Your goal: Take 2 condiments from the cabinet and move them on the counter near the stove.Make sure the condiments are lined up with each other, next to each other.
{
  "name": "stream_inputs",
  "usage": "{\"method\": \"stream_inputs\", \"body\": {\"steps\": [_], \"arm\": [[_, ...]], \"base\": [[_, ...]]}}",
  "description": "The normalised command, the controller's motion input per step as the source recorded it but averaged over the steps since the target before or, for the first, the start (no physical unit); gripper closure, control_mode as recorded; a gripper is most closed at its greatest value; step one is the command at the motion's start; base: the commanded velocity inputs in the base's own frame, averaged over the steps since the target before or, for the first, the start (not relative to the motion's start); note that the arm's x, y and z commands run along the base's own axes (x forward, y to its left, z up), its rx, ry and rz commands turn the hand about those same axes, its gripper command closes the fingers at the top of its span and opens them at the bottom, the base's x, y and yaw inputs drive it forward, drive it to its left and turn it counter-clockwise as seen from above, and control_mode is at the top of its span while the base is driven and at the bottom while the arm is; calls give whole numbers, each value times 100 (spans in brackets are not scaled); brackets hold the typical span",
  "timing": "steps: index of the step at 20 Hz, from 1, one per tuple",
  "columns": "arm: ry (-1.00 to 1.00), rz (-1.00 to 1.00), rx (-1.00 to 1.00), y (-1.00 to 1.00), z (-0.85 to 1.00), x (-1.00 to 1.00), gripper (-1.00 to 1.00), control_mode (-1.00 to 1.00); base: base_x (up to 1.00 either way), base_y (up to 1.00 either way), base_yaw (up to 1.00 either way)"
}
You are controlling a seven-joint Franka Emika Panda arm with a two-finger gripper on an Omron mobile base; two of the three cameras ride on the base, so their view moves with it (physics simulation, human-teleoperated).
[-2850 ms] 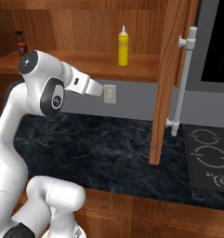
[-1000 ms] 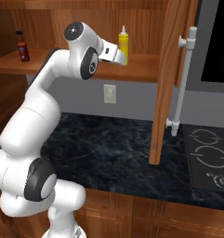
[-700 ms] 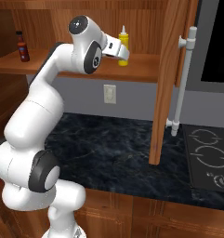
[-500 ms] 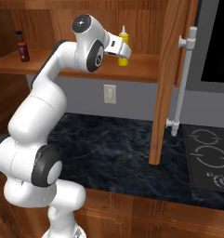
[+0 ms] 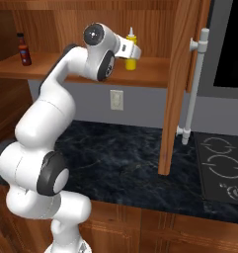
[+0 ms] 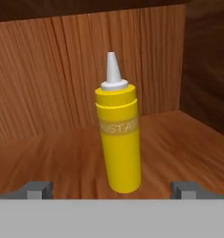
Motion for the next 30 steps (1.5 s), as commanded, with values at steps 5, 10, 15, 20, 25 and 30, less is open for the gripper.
{"method": "stream_inputs", "body": {"steps": [5,10,15,20,25,30], "arm": [[-1,2,0,-2,0,3,-100,-100],[5,0,0,-3,0,0,-100,-100],[5,0,0,-1,0,10,-100,-100],[6,0,0,0,0,19,-100,-100],[2,0,0,-1,0,18,-100,-100],[1,0,0,-6,0,14,-100,-100]], "base": [[0,0,0],[0,0,0],[0,0,0],[0,0,0],[0,0,0],[0,0,0]]}}
